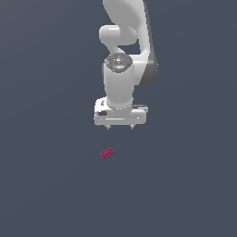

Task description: Pick up the object and move it to a goal position.

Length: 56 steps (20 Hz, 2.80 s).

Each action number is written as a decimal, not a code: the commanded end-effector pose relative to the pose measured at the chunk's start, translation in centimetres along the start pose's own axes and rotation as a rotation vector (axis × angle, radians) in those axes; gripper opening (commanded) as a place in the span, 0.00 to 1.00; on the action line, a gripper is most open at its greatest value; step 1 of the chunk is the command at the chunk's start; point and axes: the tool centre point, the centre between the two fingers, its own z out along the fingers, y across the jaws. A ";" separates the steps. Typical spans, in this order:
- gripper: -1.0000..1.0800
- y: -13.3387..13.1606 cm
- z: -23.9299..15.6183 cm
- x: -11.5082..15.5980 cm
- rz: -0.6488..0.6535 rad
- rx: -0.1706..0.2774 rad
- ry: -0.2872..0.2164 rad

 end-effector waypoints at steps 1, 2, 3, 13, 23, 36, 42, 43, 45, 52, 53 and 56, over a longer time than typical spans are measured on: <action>0.96 0.0 0.0 0.0 0.000 0.000 0.000; 0.96 0.0 0.0 0.0 -0.001 -0.001 0.000; 0.96 0.1 -0.1 0.0 -0.003 -0.002 0.001; 0.96 0.6 -1.0 0.2 -0.045 -0.023 0.007; 0.96 1.1 0.1 0.8 0.059 -0.018 0.005; 0.96 3.2 4.2 2.6 0.414 -0.010 -0.002; 0.96 4.4 6.5 3.4 0.603 -0.013 -0.004; 0.96 4.6 6.8 3.6 0.635 -0.014 -0.004; 0.96 5.0 7.6 3.8 0.697 -0.015 -0.004; 0.96 6.1 9.7 4.4 0.870 -0.023 -0.003; 0.96 6.2 10.0 4.4 0.888 -0.024 -0.002; 0.96 6.5 10.5 4.6 0.933 -0.026 -0.001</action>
